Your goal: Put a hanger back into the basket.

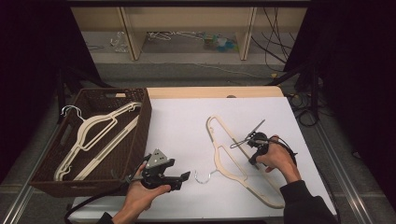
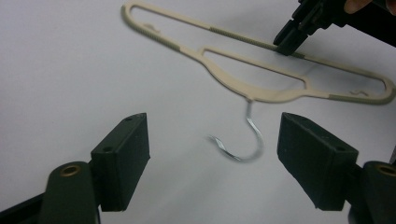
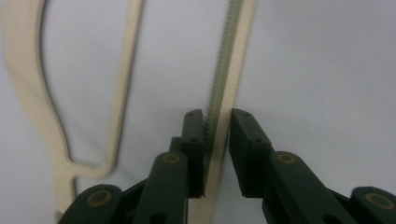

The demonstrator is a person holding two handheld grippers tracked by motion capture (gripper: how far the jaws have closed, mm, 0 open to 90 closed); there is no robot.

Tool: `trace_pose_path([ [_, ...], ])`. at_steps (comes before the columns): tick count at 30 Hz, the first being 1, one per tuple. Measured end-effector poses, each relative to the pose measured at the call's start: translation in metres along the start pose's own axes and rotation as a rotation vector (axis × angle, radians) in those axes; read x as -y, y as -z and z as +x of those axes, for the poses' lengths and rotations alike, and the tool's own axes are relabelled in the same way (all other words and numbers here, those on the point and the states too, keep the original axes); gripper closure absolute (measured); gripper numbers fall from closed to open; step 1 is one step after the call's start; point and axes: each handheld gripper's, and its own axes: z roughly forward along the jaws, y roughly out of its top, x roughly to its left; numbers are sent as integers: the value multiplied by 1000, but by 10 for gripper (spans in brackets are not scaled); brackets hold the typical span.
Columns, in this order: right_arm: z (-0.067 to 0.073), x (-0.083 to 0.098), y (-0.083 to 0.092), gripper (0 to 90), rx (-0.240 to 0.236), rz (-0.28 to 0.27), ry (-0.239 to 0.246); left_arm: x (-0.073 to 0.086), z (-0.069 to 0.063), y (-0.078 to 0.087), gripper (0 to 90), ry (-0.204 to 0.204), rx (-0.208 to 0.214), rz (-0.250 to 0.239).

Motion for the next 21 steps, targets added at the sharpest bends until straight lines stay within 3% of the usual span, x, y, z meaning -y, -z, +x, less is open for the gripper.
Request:
trace_pose_path([
  [2,-3,2,0,786,-23,-4,3,0,0,0,250,1,-1,0],
  [3,-4,3,0,786,-24,-12,27,0,0,-1,250,3,-1,-6],
  [8,1,2,0,780,0,4,43,0,0,-1,251,1,0,0],
  [9,-1,6,-1,776,0,-40,65,0,0,-1,251,0,2,-2],
  [11,-1,8,-1,775,-3,-55,64,0,1,-2,252,0,1,2],
  [13,1,7,-1,771,12,-45,82,0,1,-3,252,1,2,3],
  [16,4,4,-1,771,19,-10,67,0,2,-4,253,-7,3,17],
  [17,3,3,-1,772,24,-13,89,0,2,-5,254,0,4,7],
  [21,4,3,-1,785,21,-11,100,-1,3,-10,256,-38,37,11],
])
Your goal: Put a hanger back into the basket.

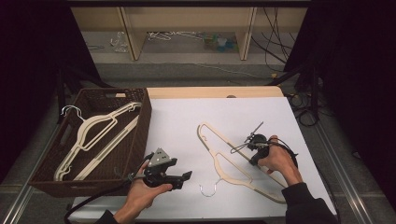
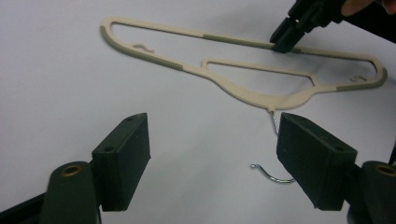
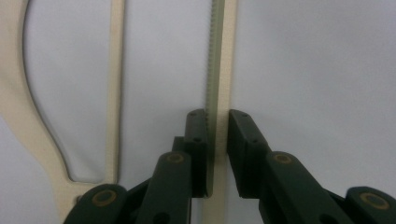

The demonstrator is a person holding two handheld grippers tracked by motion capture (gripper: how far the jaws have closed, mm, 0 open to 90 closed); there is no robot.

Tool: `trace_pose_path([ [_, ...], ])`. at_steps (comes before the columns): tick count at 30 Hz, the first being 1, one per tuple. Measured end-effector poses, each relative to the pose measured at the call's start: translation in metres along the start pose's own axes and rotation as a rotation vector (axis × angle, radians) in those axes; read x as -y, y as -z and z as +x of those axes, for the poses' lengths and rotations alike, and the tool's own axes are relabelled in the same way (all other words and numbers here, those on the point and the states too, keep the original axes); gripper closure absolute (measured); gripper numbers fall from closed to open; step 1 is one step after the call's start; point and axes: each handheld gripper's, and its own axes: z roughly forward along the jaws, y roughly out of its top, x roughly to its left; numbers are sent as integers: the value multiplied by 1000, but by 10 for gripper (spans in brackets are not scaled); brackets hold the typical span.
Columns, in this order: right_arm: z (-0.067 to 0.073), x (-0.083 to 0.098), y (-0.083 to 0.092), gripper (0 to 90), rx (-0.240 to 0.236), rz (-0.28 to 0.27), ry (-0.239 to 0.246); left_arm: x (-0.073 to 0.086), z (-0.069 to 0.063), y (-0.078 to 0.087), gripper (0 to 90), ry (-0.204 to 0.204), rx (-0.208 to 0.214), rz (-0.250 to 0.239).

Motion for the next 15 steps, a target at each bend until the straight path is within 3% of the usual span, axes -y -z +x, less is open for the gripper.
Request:
trace_pose_path([
  [3,-1,-2,2,787,-9,10,24,1,5,-8,261,-87,-16,36],
  [4,-2,-2,2,788,-27,4,27,1,5,-8,265,-87,-16,36],
  [5,-2,-1,3,788,-60,-5,22,3,9,-14,268,-115,-11,59],
  [6,-2,-1,4,788,-82,-15,28,3,11,-18,269,-109,-16,64],
  [12,3,-6,11,788,-53,-25,58,7,9,-34,279,-157,5,127],
  [15,7,-9,20,788,-30,-41,80,7,5,-40,281,-174,26,126],
])
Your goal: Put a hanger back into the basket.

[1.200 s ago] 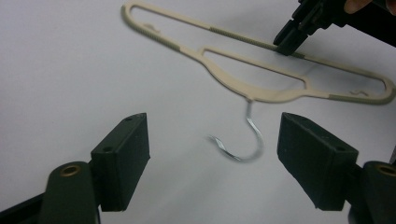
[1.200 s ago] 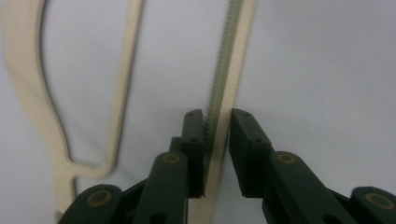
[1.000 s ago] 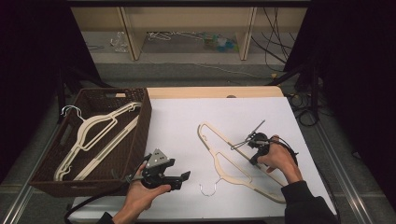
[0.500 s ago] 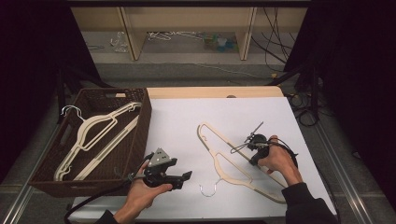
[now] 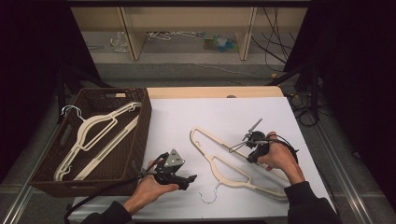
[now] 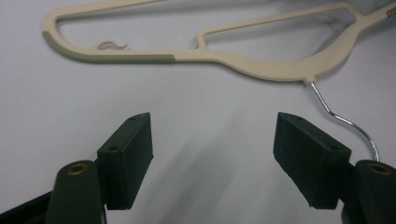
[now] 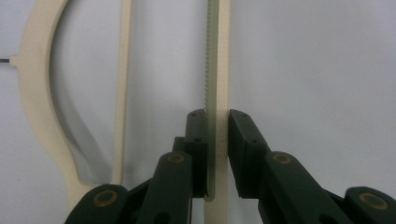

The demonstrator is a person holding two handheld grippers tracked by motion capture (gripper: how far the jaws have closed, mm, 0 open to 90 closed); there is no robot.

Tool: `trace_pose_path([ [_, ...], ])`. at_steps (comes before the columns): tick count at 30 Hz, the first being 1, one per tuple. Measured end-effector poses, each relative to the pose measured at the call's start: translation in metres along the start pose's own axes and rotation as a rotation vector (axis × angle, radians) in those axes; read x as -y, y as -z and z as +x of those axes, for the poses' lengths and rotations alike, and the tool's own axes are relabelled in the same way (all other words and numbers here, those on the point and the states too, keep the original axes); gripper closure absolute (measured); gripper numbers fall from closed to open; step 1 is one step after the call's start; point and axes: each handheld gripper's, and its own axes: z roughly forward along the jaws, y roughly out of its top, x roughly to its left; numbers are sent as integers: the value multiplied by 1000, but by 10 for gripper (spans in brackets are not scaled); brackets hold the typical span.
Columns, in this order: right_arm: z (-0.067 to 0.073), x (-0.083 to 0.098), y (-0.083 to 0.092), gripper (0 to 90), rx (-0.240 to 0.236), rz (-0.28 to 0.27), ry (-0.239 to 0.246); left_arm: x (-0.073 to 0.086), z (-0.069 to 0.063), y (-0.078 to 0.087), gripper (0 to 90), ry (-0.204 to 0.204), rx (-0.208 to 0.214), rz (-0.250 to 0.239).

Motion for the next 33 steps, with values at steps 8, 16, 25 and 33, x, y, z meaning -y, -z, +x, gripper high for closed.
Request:
trace_pose_path([
  [8,8,-8,12,788,48,8,21,-2,-3,-16,322,-36,9,27],
  [16,8,-12,17,788,44,10,29,-7,-14,-29,313,-185,-35,24],
  [25,6,-12,19,788,42,17,37,-12,-22,-38,306,-453,-132,33],
  [33,4,-15,20,788,41,31,38,-7,-44,-51,301,-373,-173,1],
])
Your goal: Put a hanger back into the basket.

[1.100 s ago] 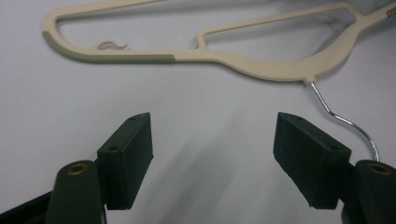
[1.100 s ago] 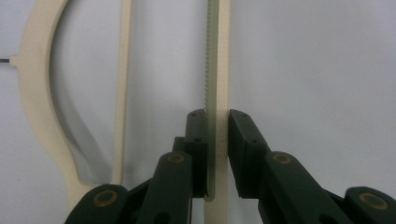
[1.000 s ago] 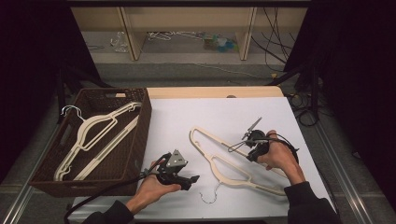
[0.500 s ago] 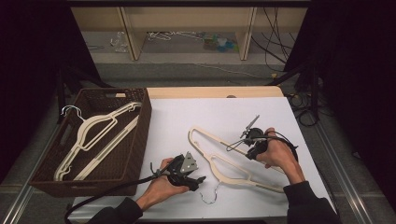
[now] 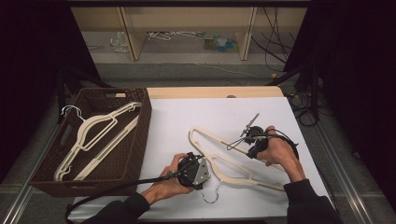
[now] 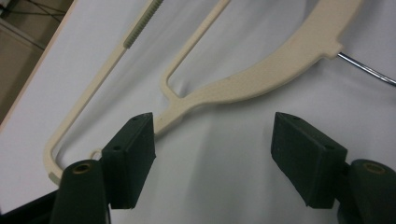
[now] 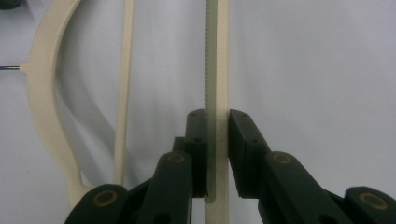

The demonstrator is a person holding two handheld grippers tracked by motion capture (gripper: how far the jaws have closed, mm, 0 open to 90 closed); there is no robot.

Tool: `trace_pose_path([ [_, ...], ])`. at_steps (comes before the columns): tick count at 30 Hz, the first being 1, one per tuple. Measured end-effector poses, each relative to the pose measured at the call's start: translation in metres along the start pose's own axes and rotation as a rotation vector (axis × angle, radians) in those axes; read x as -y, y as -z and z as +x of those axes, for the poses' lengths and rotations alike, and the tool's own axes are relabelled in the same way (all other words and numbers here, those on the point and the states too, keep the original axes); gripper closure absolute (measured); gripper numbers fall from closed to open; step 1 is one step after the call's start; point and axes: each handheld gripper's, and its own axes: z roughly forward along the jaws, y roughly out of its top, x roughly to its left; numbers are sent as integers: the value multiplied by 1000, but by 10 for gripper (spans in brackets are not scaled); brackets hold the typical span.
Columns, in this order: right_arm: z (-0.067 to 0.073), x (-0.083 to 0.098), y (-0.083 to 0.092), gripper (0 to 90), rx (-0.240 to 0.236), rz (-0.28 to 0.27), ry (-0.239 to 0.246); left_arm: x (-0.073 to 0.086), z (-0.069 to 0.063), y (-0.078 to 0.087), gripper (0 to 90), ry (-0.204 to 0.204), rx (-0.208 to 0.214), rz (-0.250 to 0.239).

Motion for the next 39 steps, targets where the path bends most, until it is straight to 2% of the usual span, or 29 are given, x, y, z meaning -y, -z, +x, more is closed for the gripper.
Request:
trace_pose_path([
  [3,0,0,0,788,1,1,7,-1,-3,-2,300,-9,-8,2],
  [4,0,0,1,788,-1,4,6,-6,7,-4,294,-191,31,2],
  [5,0,-1,1,788,2,1,6,-13,15,-5,294,-363,20,5],
  [6,0,-1,2,788,0,1,9,-15,14,-5,294,-388,21,11],
  [7,0,-1,2,789,2,-4,11,-15,14,-5,301,-388,21,11],
  [8,0,-2,3,789,0,-5,14,-18,12,-7,303,-428,14,13],
  [10,-1,-3,4,789,-3,-7,13,-21,12,-9,300,-441,14,20],
  [13,-1,-6,4,789,-7,-1,17,-23,10,-12,295,-502,-10,17],
  [14,-1,-6,4,789,-7,-1,17,-23,10,-12,290,-502,-10,17],
  [15,0,-7,5,789,-4,4,20,-25,9,-13,287,-519,-17,17],
  [19,-3,-7,7,789,-14,-7,28,-25,8,-15,271,-539,-37,2],
  [24,-8,-2,0,789,-46,-13,23,-25,9,-14,261,-535,-45,-29],
  [25,-10,-1,0,788,-59,-23,24,-26,9,-13,263,-535,-51,-41],
  [26,-10,0,0,788,-63,-29,23,-27,9,-13,268,-526,-56,-75],
  [27,-11,1,1,788,-65,-29,21,-27,9,-13,278,-526,-56,-75],
  [29,-11,2,1,788,-70,-28,15,-29,10,-11,292,-529,-47,-94],
  [30,-12,2,0,788,-76,-28,14,-29,11,-9,303,-544,-34,-96],
  [31,-13,4,-5,788,-95,-26,12,-30,12,-7,340,-592,-29,-79],
  [33,-14,5,-9,788,-111,-24,13,-29,10,-7,375,-618,-6,-94],
  [34,-14,5,-9,788,-111,-24,13,-29,10,-7,399,-618,-6,-94],
  [37,-15,5,-15,788,-134,-20,20,-28,6,-5,466,-667,43,-100],
  [39,-14,4,-16,788,-139,-25,26,-28,7,-5,560,-663,67,-110],
])
